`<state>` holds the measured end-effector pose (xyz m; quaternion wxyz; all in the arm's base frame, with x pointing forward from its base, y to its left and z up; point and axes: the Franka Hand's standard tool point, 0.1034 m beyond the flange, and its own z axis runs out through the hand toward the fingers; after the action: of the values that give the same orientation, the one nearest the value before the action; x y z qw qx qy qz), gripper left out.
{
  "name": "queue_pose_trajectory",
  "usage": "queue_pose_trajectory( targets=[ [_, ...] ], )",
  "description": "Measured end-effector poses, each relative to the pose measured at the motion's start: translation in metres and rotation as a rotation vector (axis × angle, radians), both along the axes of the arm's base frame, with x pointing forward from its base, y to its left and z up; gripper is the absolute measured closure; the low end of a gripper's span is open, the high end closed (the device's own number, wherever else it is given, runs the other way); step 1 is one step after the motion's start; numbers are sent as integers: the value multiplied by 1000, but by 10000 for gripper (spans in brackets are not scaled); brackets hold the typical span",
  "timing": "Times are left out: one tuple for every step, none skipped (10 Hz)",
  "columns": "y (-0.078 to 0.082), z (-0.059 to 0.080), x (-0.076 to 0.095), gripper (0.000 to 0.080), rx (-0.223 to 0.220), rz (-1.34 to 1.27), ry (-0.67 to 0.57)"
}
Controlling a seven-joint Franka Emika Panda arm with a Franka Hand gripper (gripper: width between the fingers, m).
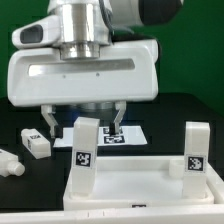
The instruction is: Assemble desk
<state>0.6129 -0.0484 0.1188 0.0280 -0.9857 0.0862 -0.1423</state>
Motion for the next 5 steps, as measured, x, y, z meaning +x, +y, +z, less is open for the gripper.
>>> queue_pose_trajectory(
  targets=[
    [5,-2,-2,151,50,-7,98],
    [6,-3,-1,151,83,-8,193],
    [5,-2,3,150,90,4,247],
    [0,-5,4,150,82,24,276],
    [-11,-8,1,150,60,39,306]
  ],
)
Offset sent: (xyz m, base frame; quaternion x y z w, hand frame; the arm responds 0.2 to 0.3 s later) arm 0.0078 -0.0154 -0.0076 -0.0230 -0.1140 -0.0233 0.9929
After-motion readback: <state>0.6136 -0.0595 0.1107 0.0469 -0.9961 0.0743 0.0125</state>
